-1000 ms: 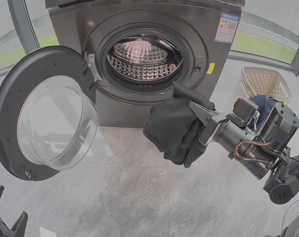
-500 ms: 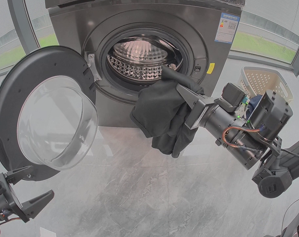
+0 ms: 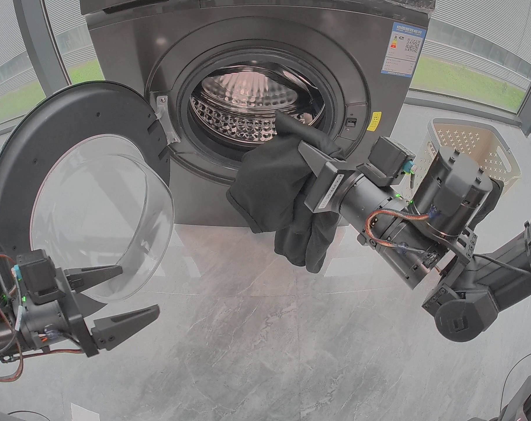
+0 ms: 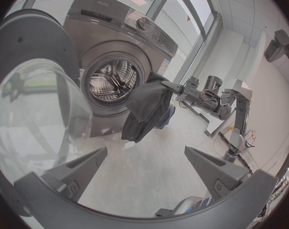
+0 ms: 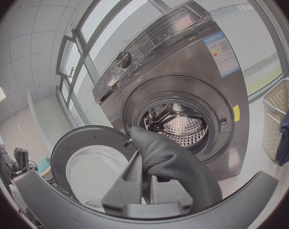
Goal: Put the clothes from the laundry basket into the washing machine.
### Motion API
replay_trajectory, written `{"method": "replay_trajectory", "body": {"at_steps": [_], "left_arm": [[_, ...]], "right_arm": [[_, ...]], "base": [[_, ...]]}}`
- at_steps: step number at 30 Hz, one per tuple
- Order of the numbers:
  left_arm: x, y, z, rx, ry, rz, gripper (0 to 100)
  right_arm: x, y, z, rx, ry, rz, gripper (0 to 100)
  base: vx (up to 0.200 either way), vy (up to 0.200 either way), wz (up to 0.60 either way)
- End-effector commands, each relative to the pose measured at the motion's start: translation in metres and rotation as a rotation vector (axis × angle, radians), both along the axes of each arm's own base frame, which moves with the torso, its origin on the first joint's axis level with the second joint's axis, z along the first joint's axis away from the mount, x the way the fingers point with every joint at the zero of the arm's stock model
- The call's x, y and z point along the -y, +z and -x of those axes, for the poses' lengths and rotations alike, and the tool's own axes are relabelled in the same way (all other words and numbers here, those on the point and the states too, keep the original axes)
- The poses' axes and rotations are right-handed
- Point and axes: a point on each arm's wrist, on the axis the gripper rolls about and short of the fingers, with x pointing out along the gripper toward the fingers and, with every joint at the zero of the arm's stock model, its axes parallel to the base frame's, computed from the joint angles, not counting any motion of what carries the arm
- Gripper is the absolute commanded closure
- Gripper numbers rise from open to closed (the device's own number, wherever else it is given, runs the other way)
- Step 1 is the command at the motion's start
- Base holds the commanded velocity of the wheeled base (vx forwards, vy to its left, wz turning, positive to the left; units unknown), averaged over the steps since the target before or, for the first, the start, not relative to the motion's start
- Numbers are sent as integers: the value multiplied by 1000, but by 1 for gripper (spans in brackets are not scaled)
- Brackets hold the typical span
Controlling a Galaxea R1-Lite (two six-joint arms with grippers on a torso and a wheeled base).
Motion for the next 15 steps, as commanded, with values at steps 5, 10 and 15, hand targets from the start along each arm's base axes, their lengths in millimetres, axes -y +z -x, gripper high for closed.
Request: {"method": "replay_trajectory", "body": {"at_steps": [5, 10, 15], "left_arm": [[33, -17, -48, -62, -92, -18, 0], [44, -13, -67, -45, -106, -8, 0], [53, -11, -83, -34, -117, -6, 0]], "right_arm": [[-3, -2, -1, -15, 13, -23, 100], [-2, -2, 1, -15, 13, -24, 100], [-2, -1, 1, -14, 15, -25, 100]], "base": [[0, 0, 0], [0, 0, 0], [0, 0, 0]]}}
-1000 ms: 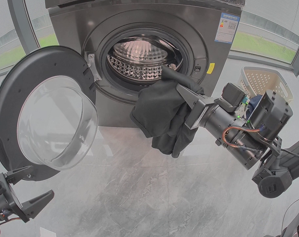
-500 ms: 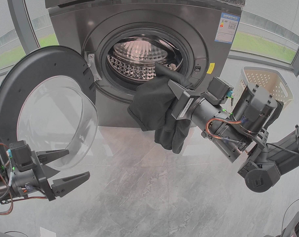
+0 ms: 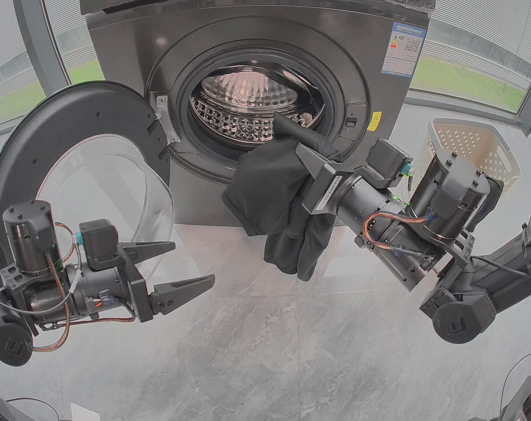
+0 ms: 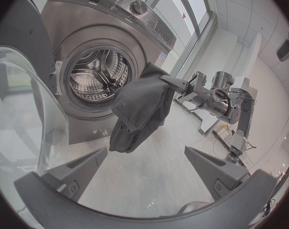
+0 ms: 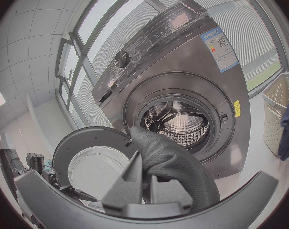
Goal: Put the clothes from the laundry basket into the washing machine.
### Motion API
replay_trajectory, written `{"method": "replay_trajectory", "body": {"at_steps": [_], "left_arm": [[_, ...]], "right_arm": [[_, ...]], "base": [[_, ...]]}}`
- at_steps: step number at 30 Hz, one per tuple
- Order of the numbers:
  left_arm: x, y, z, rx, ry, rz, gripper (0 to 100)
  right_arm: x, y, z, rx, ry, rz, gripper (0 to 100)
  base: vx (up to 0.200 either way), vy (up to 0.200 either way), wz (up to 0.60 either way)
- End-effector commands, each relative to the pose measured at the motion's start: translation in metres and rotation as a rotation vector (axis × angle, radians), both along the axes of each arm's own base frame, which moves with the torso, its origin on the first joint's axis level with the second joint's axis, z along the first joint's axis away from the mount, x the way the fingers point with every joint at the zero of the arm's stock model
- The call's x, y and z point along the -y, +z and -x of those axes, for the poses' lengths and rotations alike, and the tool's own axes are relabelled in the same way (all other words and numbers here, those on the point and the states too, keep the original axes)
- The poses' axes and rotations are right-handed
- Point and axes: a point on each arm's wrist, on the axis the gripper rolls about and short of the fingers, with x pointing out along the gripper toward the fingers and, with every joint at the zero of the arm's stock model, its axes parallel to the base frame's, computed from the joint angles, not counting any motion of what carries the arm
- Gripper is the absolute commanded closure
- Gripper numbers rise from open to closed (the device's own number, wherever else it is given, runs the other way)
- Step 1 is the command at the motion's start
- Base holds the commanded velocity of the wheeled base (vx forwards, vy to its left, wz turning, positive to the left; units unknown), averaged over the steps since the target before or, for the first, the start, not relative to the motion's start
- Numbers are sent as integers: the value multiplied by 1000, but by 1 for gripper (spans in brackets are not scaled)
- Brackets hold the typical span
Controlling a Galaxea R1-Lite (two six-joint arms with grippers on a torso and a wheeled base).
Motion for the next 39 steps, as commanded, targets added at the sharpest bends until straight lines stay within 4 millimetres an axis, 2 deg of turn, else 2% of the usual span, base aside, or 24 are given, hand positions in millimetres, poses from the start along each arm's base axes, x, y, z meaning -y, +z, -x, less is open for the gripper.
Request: {"method": "replay_trajectory", "body": {"at_steps": [1, 11, 14, 25, 32, 39], "left_arm": [[16, -6, -21, -23, -31, -7, 0], [40, -14, -57, 16, -58, 14, 0], [51, -23, -71, 19, -67, 15, 0], [67, -30, -104, 34, -56, 56, 0], [72, -26, -112, 89, -62, 84, 0], [75, -21, -109, 114, -74, 101, 0]], "right_arm": [[0, 1, 1, 3, 4, -2, 100], [-2, 2, 4, 6, 11, -3, 100], [-2, 2, 6, 4, 15, -2, 100], [-4, 2, 13, 4, 36, -3, 100], [-3, 0, 16, 4, 39, -3, 100], [-3, -1, 16, 2, 40, -1, 100]], "base": [[0, 0, 0], [0, 0, 0], [0, 0, 0], [0, 0, 0], [0, 0, 0], [0, 0, 0]]}}
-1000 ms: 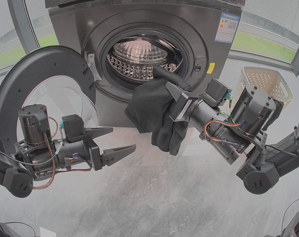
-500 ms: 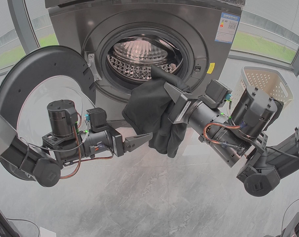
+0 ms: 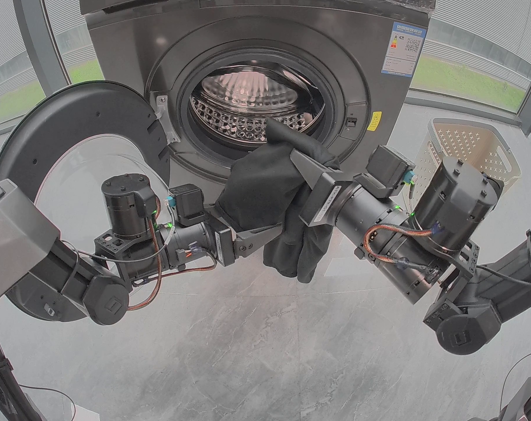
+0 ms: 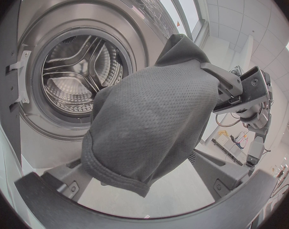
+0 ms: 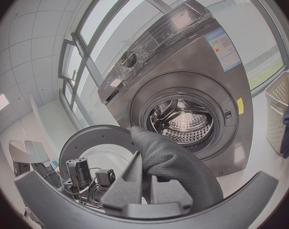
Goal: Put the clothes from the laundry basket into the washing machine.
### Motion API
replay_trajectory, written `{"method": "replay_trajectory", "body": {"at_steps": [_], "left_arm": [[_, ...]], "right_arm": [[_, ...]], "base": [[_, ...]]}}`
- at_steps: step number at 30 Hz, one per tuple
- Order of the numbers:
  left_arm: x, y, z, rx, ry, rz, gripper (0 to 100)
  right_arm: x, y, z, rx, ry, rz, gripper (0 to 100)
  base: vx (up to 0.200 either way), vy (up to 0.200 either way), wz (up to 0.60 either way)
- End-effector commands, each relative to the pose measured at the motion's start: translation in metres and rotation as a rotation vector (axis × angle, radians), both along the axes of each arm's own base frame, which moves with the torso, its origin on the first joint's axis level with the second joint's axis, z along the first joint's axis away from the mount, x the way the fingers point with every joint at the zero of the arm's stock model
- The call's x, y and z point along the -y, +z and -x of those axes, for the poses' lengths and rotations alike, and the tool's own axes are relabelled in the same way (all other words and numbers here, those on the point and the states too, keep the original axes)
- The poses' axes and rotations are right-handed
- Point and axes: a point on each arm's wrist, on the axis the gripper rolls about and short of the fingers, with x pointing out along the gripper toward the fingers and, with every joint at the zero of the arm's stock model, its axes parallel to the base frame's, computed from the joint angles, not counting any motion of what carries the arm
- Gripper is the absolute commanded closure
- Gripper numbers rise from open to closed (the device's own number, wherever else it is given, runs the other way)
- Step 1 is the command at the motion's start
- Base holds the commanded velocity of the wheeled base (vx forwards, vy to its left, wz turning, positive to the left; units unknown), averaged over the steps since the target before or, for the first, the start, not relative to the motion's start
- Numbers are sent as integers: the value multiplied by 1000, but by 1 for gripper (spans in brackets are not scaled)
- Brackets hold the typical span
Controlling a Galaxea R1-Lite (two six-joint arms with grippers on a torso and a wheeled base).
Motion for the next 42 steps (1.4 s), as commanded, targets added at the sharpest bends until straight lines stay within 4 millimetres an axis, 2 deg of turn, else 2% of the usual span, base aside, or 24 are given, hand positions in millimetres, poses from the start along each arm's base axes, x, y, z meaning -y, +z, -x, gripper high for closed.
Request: {"method": "replay_trajectory", "body": {"at_steps": [1, 2, 11, 15, 16, 18, 20, 24, 25, 30, 34, 42], "left_arm": [[3, 2, 2, 3, -10, 10, 0], [3, 2, 2, 2, -11, 11, 100], [9, 5, 9, 37, -21, 58, 100], [8, 5, 22, 46, -35, 65, 100], [8, 7, 31, 54, -44, 72, 100], [8, 8, 38, 56, -49, 72, 100], [5, 13, 55, 66, -56, 81, 100], [-1, 22, 70, 95, -66, 100, 100], [-2, 26, 73, 103, -68, 104, 100], [-7, 46, 80, 134, -69, 164, 100], [-6, 59, 78, 162, -66, 199, 100], [-3, 67, 70, 181, -4, 226, 100]], "right_arm": [[0, 0, 0, 0, 2, -1, 100], [0, 0, 0, 0, 2, -1, 100], [0, -2, 0, -3, 2, 3, 100], [1, -6, 0, -14, 3, 16, 100], [3, -10, -1, -22, -1, 30, 100], [4, -12, -1, -25, -2, 38, 100], [6, -19, 0, -43, -5, 59, 100], [8, -23, 0, -47, -3, 69, 100], [8, -23, 0, -41, -1, 64, 0], [14, -29, -4, -55, -13, 82, 0], [19, -37, -3, -76, -24, 104, 0], [31, -52, -1, -79, -52, 162, 0]], "base": [[0, 0, 0], [0, 0, 0], [0, 0, 0], [0, 0, 0], [0, 0, 0], [0, 0, 0], [0, 0, 0], [0, 0, 0], [0, 0, 0], [0, 0, 0], [0, 0, 0], [0, 0, 0]]}}
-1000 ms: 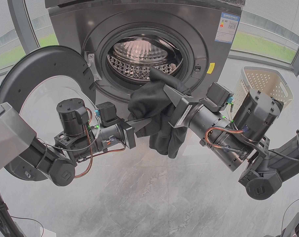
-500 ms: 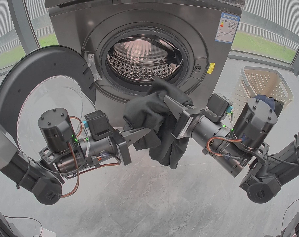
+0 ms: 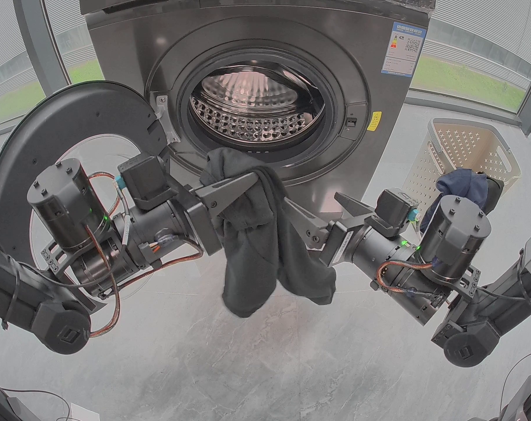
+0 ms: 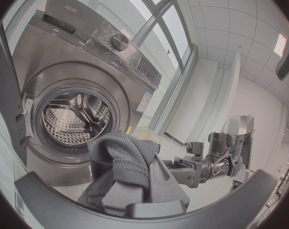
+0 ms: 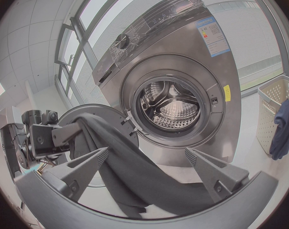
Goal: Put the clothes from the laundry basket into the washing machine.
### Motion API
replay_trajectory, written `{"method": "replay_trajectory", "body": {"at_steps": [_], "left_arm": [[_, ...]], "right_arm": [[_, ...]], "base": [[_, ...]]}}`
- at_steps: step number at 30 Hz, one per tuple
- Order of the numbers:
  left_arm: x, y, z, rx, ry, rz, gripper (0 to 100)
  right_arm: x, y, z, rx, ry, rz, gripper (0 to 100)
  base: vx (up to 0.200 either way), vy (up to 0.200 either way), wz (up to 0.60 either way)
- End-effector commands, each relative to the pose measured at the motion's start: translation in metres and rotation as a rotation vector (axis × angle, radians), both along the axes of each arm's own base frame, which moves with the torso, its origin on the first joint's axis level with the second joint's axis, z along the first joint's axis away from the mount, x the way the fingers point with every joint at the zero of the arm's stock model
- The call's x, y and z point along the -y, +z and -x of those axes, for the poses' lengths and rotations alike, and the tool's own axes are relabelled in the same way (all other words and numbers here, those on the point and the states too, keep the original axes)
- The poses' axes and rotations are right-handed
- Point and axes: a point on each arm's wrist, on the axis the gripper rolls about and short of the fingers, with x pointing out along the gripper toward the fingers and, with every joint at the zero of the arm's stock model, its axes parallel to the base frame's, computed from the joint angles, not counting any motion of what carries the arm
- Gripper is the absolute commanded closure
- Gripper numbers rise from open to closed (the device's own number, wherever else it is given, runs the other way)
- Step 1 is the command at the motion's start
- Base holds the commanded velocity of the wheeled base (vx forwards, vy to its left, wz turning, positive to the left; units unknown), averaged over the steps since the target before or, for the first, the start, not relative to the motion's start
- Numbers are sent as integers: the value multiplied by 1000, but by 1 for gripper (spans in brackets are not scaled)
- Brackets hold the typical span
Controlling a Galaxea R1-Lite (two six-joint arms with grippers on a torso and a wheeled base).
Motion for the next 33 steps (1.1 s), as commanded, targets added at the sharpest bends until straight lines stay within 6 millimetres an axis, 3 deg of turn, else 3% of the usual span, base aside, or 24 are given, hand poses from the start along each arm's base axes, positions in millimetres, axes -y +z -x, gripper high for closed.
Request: {"method": "replay_trajectory", "body": {"at_steps": [1, 6, 12, 22, 29, 33], "left_arm": [[1, 9, -3, 23, 22, 23, 100], [5, 17, -11, 42, 90, 59, 100], [8, 21, -17, 46, 141, 81, 100], [16, 23, -33, 40, 258, 123, 100], [19, 22, -34, 19, 284, 118, 100], [21, 23, -33, 17, 279, 119, 100]], "right_arm": [[11, -12, -1, -20, -30, 43, 0], [22, -26, 1, -37, -30, 97, 0], [19, -33, 0, -26, -22, 112, 0], [-8, -43, 0, 16, 77, 133, 0], [-30, -38, 7, 61, 154, 104, 0], [-43, -40, -1, 79, 165, 107, 0]], "base": [[0, 0, 0], [0, 0, 0], [0, 0, 0], [0, 0, 0], [0, 0, 0], [0, 0, 0]]}}
